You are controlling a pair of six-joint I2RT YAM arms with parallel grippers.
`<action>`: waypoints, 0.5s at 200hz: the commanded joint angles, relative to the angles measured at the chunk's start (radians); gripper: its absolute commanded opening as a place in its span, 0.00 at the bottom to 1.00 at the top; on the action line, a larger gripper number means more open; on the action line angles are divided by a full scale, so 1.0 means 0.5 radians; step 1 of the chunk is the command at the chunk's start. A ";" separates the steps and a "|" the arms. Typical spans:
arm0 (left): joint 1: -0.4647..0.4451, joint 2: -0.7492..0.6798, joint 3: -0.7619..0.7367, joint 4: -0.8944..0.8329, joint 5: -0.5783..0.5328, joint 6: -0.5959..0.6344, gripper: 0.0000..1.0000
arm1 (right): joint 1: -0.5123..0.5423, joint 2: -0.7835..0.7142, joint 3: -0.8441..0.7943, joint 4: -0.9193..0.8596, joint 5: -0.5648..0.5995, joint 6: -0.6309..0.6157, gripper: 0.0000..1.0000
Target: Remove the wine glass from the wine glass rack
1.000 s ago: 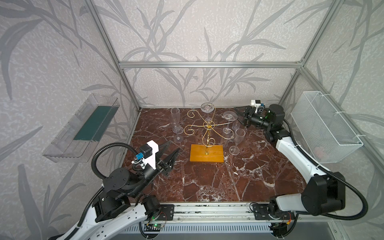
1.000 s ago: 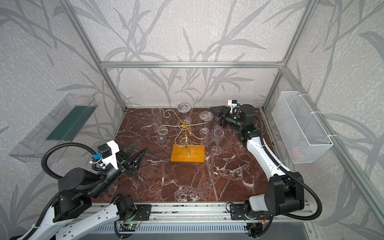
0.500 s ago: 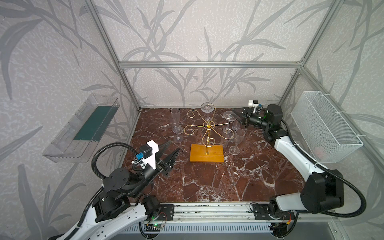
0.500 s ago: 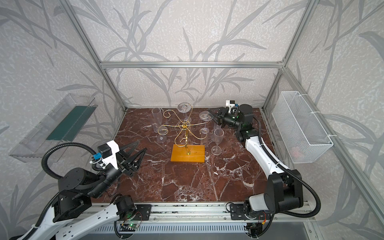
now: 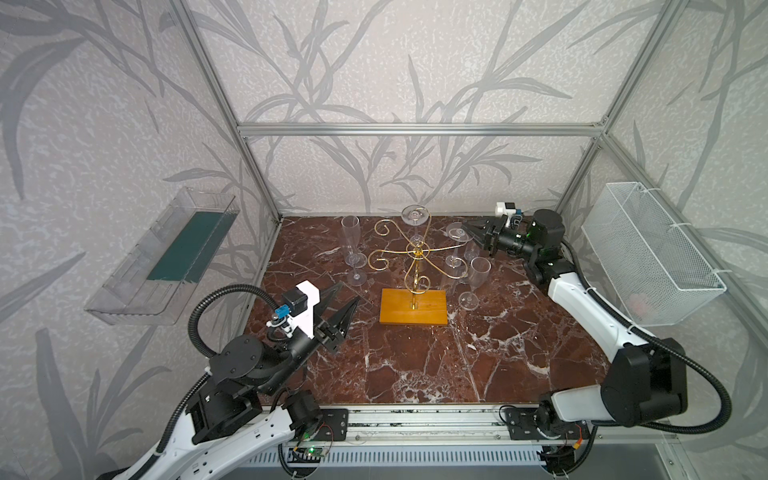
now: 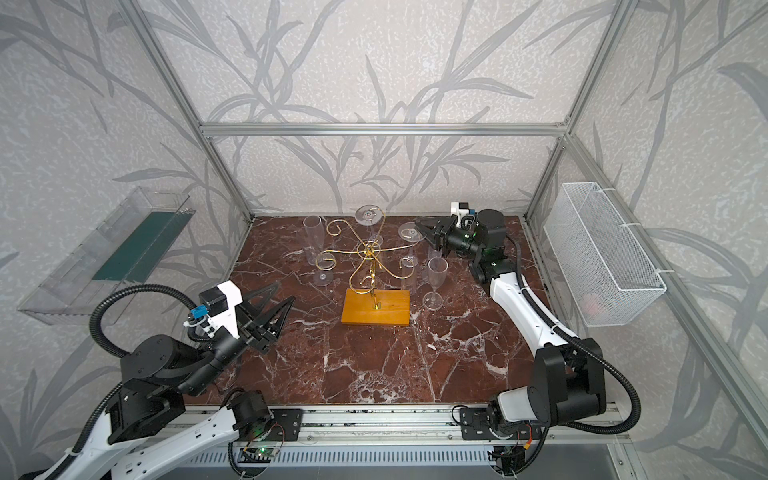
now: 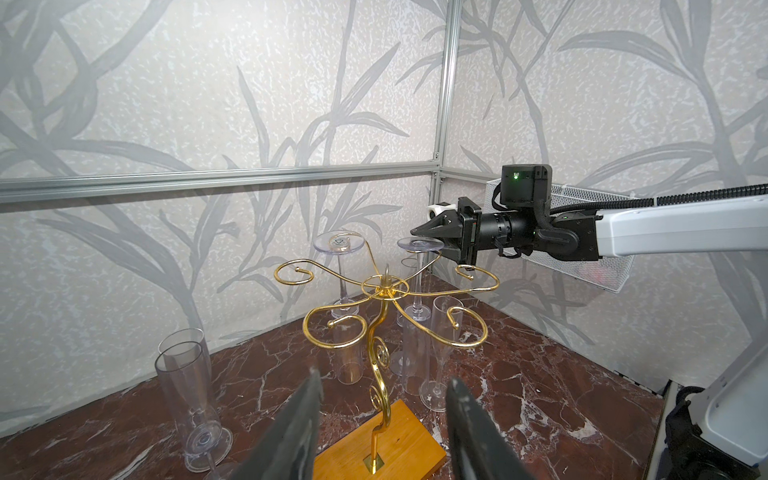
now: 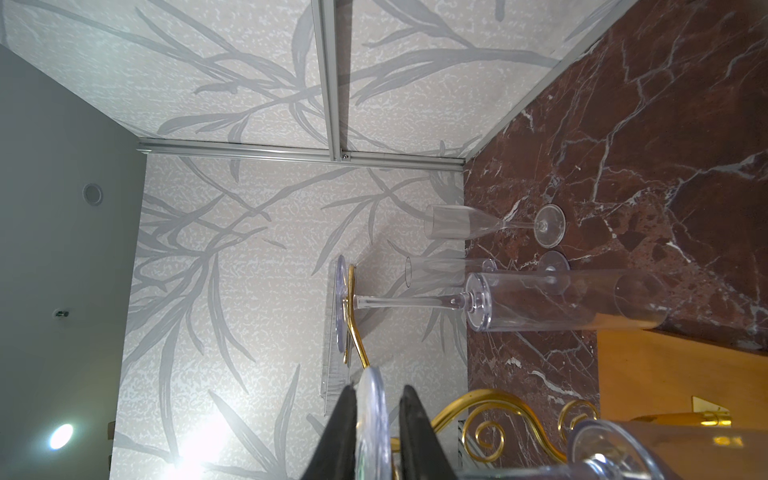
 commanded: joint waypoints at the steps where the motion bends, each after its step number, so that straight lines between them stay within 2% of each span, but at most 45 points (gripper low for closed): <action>1: -0.003 -0.010 -0.008 -0.025 -0.022 -0.015 0.50 | 0.008 0.019 -0.024 0.086 -0.042 0.034 0.19; 100: -0.001 -0.010 -0.007 -0.035 -0.029 -0.023 0.50 | 0.009 0.048 -0.076 0.199 -0.057 0.130 0.09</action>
